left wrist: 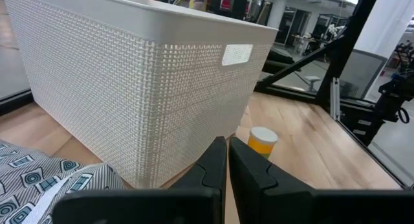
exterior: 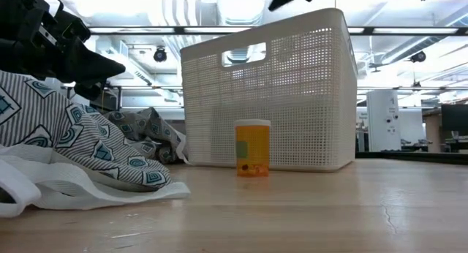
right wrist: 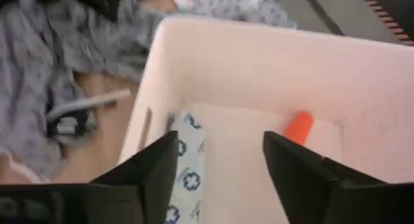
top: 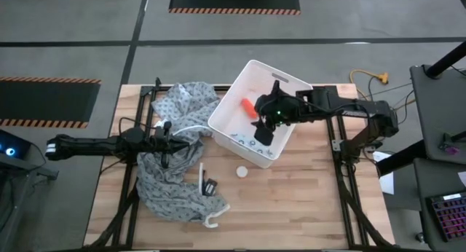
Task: Pick & place medical supplies in basket/bin
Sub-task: Put the orange pill bottle into the white bin
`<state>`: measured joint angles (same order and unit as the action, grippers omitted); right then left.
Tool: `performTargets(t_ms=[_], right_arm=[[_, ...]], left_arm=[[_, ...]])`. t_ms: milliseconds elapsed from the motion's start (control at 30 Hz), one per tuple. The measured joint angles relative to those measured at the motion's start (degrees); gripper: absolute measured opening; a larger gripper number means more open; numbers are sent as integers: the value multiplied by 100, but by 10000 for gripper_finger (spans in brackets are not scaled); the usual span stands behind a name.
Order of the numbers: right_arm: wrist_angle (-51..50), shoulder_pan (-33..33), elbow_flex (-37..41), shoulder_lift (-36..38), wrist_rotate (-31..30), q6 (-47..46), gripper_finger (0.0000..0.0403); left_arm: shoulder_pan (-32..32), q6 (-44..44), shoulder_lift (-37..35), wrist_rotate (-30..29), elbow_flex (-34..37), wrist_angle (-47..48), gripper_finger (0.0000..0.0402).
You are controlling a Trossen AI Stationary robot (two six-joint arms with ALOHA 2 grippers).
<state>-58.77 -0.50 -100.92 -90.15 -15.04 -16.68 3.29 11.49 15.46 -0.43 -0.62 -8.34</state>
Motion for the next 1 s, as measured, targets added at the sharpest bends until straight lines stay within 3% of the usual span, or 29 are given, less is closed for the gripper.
performTargets(t_ms=[100,200,300,367,533,667,867,1000], right_arm=[[556,6,-110,3,463,-21,243],[1541,117,-127,9,1687,202,250],[2405,401,-54,-78,2767,809,247],[2454,684,-46,-251,2980,1393,243],[1912,1276,-27,-887,2899,2549,238],[1430,1473,-27,-1436,2145,2654,252],[1101,1615,-25,-2062,1949,3060,293],[929,1610,-27,-2498,1199,3164,312]], left_arm=[[1,0,0,0,0,0,0],[0,0,0,0,0,0,0],[2,0,0,0,0,0,0],[0,0,6,-2,0,0,0],[2,0,46,0,0,5,0],[0,0,74,0,0,8,0],[2,0,121,0,0,2,0],[2,0,177,0,0,2,0]])
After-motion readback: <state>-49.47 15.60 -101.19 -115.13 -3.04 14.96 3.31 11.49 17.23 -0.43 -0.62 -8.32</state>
